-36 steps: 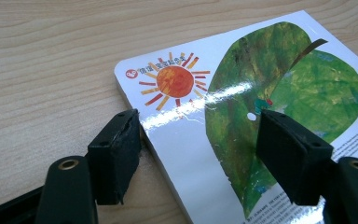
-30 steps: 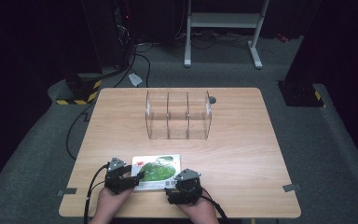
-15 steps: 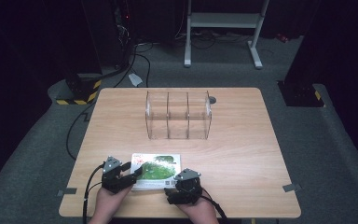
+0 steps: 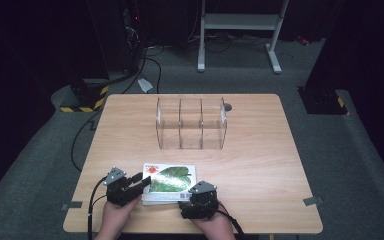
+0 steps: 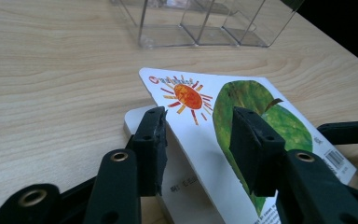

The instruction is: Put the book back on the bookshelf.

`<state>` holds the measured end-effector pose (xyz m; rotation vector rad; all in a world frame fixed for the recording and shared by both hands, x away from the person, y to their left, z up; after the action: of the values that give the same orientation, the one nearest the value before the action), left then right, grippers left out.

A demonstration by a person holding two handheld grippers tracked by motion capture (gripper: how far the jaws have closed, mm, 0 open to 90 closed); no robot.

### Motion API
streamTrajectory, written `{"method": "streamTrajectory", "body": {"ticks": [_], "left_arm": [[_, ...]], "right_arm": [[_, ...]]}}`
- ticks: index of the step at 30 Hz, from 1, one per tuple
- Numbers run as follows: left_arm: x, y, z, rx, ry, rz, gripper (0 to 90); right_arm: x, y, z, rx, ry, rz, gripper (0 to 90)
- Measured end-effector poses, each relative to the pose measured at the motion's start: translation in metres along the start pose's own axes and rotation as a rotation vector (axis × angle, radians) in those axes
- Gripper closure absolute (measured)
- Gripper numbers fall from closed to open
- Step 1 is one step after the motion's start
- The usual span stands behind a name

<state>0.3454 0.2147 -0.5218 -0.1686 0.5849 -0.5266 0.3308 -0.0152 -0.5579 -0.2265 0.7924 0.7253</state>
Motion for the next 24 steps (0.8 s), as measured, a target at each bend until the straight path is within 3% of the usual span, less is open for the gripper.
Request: {"method": "streamTrajectory", "body": {"ticks": [5, 10, 14, 19, 24], "left_arm": [[0.002, -0.003, 0.002, 0.046, 0.010, 0.021, 54.2], [0.012, 0.005, -0.007, 0.033, 0.059, 0.027, 53.3], [0.021, 0.011, -0.016, 0.039, 0.111, 0.039, 52.7], [0.024, 0.009, -0.024, -0.001, 0.162, 0.034, 45.4], [0.022, 0.008, -0.022, -0.068, 0.136, 0.026, 46.8]], "right_arm": [[0.000, 0.002, -0.002, -0.003, 0.021, 0.002, 9.6], [0.001, 0.002, -0.002, -0.038, 0.021, -0.024, 10.0], [0.001, 0.002, -0.002, -0.021, 0.014, -0.021, 11.4], [0.000, 0.001, -0.003, -0.019, 0.011, -0.016, 12.2], [-0.001, 0.000, -0.002, -0.004, 0.003, -0.002, 12.4]]}}
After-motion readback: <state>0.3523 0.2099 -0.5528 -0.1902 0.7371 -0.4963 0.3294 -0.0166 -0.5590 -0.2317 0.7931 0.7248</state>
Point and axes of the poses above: each handheld gripper's, and its own axes: x roughly forward along the jaws, z roughly out of its top, y roughly to its left, the point moved 5 cm from there along x, roughly forward along the jaws, and after that the axes turned 1 degree about x, right-handed, at the moved point
